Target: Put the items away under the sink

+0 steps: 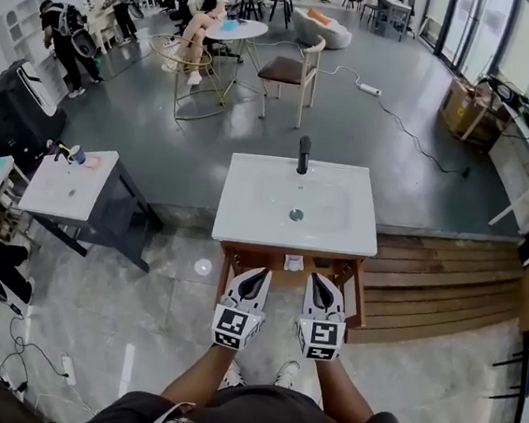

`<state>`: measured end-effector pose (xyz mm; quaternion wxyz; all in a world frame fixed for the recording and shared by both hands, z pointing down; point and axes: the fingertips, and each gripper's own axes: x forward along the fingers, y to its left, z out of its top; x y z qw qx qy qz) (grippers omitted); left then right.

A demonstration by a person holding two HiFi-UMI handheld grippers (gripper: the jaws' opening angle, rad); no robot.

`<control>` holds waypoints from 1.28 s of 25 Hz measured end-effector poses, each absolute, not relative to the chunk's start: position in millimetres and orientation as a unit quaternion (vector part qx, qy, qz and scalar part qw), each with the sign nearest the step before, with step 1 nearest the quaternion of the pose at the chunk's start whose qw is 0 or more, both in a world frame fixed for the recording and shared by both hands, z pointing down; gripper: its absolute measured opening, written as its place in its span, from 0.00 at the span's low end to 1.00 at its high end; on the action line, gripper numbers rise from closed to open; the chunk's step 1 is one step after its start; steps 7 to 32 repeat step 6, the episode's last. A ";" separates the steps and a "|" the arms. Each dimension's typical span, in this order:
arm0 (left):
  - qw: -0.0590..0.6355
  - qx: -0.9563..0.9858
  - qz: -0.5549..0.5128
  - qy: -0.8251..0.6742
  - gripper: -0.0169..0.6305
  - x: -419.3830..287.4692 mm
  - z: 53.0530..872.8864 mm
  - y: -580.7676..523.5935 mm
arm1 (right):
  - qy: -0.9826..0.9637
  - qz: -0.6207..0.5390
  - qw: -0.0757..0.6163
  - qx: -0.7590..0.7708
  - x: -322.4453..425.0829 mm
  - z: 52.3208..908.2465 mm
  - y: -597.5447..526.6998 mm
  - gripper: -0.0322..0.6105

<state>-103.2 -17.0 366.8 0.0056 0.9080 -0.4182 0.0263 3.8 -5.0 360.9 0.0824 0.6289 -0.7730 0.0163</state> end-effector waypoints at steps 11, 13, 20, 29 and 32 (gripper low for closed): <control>0.001 0.913 0.022 -0.407 0.02 -95.3 358.6 -4.2 | -0.776 0.010 0.076 0.626 -0.4 351.9 2.3 0.09; 0.001 0.913 0.022 -0.407 0.02 -95.3 358.6 -4.2 | -0.776 0.010 0.076 0.626 -0.4 351.9 2.3 0.09; 0.001 0.913 0.022 -0.407 0.02 -95.3 358.6 -4.2 | -0.776 0.010 0.076 0.626 -0.4 351.9 2.3 0.09; 0.001 0.913 0.022 -0.407 0.02 -95.3 358.6 -4.2 | -0.776 0.010 0.076 0.626 -0.4 351.9 2.3 0.09; 0.001 0.913 0.022 -0.407 0.02 -95.3 358.6 -4.2 | -0.776 0.010 0.076 0.626 -0.4 351.9 2.3 0.09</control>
